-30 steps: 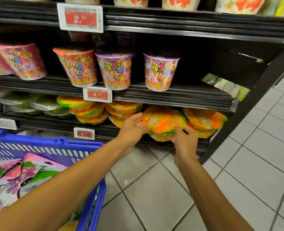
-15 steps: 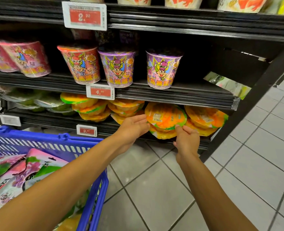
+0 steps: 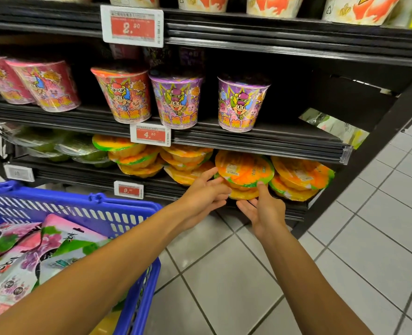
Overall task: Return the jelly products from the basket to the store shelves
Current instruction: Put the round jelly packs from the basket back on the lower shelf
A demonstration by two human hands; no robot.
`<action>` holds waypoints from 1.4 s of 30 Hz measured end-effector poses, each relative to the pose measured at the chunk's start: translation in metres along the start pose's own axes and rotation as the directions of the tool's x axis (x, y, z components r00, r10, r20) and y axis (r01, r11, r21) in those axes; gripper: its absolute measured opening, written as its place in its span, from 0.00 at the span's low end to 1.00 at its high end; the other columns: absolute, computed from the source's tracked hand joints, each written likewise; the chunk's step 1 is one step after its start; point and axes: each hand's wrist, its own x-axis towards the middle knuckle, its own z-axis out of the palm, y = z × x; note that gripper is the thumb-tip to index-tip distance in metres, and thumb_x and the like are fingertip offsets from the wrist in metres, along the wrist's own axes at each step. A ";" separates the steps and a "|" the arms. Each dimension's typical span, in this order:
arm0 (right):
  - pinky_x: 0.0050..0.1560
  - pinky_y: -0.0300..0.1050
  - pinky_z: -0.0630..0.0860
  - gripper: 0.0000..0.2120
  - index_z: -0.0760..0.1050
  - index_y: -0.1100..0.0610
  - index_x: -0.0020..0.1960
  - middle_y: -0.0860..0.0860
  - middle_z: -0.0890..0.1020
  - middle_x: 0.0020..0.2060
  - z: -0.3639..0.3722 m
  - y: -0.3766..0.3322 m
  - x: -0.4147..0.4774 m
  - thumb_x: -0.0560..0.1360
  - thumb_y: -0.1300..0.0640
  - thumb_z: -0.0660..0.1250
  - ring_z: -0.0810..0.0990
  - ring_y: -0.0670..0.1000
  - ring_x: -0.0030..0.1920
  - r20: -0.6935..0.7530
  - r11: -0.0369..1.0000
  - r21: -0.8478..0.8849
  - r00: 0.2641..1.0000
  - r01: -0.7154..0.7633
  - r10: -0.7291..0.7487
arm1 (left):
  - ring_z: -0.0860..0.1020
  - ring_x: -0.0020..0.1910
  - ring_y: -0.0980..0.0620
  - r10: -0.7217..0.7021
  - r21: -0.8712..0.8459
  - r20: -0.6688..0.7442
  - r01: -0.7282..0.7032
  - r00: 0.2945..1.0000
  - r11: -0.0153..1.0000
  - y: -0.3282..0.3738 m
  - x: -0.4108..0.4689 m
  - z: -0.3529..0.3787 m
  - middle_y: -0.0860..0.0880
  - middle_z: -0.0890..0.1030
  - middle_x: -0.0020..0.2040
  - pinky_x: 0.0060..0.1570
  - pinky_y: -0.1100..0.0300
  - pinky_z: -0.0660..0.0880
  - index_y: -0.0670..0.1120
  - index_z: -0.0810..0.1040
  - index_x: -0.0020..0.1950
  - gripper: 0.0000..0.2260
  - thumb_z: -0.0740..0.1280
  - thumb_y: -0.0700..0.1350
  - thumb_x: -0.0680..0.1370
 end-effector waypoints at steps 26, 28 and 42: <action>0.40 0.31 0.74 0.07 0.81 0.53 0.44 0.46 0.84 0.37 0.109 0.073 -0.125 0.72 0.63 0.67 0.77 0.39 0.33 0.876 -0.047 -0.330 0.325 0.943 0.356 | 0.70 0.35 0.51 -0.568 0.987 0.084 0.010 0.818 0.160 -0.004 -0.185 -0.122 0.47 0.72 0.38 0.36 0.58 0.68 0.41 0.78 0.49 0.22 0.70 0.60 0.74; 0.39 0.31 0.72 0.08 0.81 0.51 0.45 0.42 0.80 0.32 0.106 0.076 -0.121 0.71 0.62 0.66 0.76 0.36 0.31 0.848 -0.068 -0.356 0.353 0.932 0.396 | 0.69 0.32 0.51 -0.568 0.959 0.125 0.048 0.813 0.280 -0.006 -0.188 -0.120 0.46 0.73 0.36 0.34 0.58 0.68 0.41 0.78 0.46 0.15 0.71 0.54 0.76; 0.52 0.44 0.75 0.10 0.81 0.53 0.50 0.47 0.84 0.43 0.101 0.081 -0.115 0.79 0.58 0.61 0.82 0.48 0.47 0.874 -0.111 -0.307 0.326 0.945 0.360 | 0.63 0.24 0.58 -0.237 0.793 0.103 0.065 0.966 0.606 0.007 -0.197 -0.148 0.56 0.66 0.22 0.30 0.61 0.62 0.52 0.75 0.25 0.17 0.67 0.46 0.74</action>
